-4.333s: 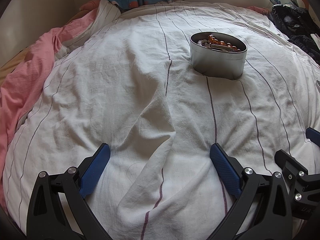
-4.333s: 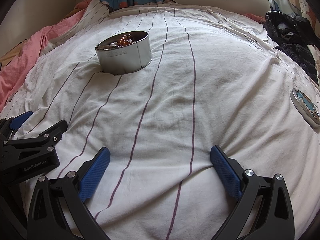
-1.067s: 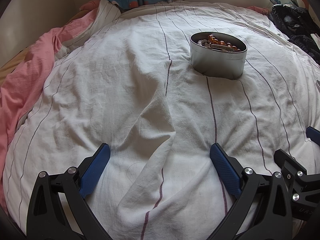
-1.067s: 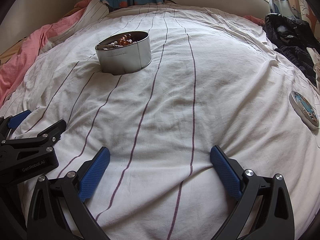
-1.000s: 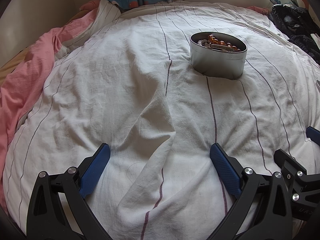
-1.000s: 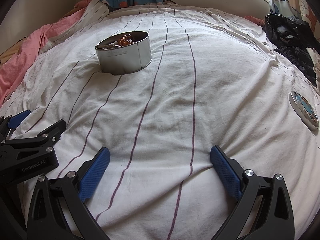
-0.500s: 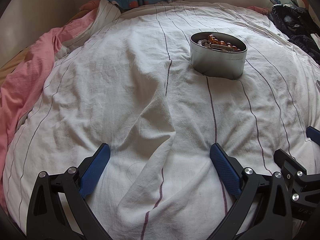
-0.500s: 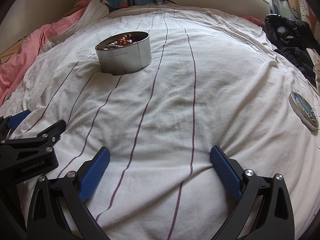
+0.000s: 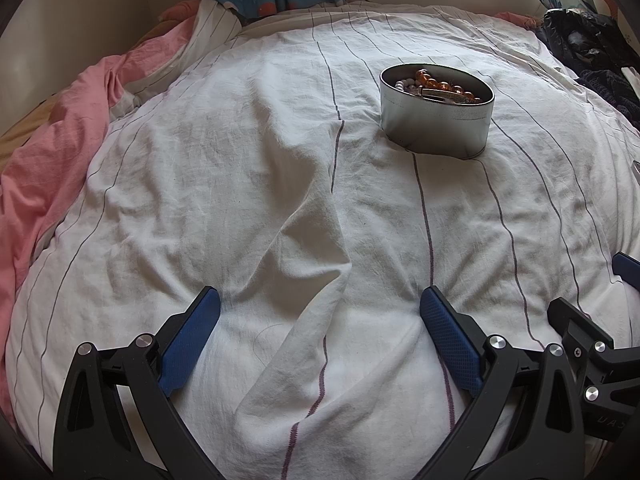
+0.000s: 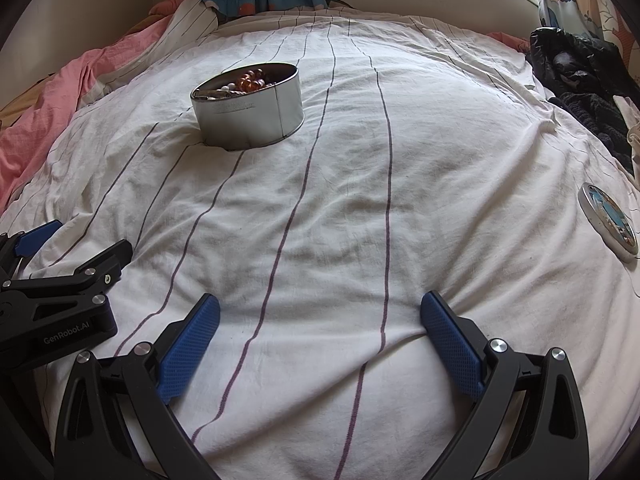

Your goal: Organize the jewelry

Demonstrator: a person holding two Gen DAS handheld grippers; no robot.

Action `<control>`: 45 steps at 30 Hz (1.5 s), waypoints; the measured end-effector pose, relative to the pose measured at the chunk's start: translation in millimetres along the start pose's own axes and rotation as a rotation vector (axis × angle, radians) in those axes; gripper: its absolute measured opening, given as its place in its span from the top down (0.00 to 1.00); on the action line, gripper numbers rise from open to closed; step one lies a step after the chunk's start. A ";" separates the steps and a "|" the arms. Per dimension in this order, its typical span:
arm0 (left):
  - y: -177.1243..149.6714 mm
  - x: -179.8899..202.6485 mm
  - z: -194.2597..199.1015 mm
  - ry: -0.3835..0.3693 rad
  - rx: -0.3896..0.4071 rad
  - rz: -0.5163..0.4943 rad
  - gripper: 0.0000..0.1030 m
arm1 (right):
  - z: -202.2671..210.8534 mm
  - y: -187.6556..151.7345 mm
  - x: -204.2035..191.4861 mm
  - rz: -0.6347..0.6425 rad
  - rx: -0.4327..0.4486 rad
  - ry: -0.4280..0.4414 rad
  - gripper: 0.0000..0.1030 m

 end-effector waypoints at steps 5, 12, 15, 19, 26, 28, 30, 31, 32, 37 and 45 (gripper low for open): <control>0.1 0.0 -0.1 0.000 0.000 0.000 0.06 | -0.1 0.1 0.3 0.000 0.000 -0.001 0.07; 0.0 0.0 0.0 0.000 0.000 0.000 0.06 | 0.1 -0.1 -0.3 0.000 0.000 0.000 0.07; 0.0 0.0 0.0 0.000 0.000 0.000 0.06 | 0.1 -0.1 -0.3 0.001 0.000 -0.002 0.07; 0.2 -0.1 -0.3 0.000 0.000 0.000 0.06 | -0.2 0.2 0.4 0.000 0.000 -0.001 0.07; 0.1 0.0 -0.1 0.000 0.000 0.000 0.06 | -0.1 0.1 0.4 0.000 0.000 -0.001 0.07; 0.2 0.0 -0.3 0.000 0.000 0.000 0.06 | -0.2 0.1 0.3 0.000 0.000 -0.001 0.07; 0.0 0.1 0.0 0.000 0.000 0.000 0.06 | -0.1 0.0 0.2 0.000 0.000 -0.001 0.07; 0.0 0.0 0.0 0.000 0.000 0.000 0.06 | -0.1 0.1 0.1 0.001 0.000 -0.001 0.07; 0.1 0.0 -0.1 0.000 0.000 0.000 0.06 | -0.1 0.1 0.2 0.001 0.000 -0.001 0.07; 0.2 0.0 -0.3 0.000 0.000 0.000 0.06 | 0.1 -0.3 -0.6 0.001 0.001 -0.001 0.07; 0.5 2.5 -1.9 0.014 -0.009 -0.012 0.06 | -0.1 -0.1 -0.2 0.001 0.000 -0.001 0.07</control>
Point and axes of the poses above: each gripper's, at about its wrist camera, not at the fingertips, and z roughly against the way its jaws point, x to its right, y to its top, the point moved 3 cm from there along -z, roughly the way its jaws point, and after that the axes turned 15 degrees about -y, right-handed, at the moved point
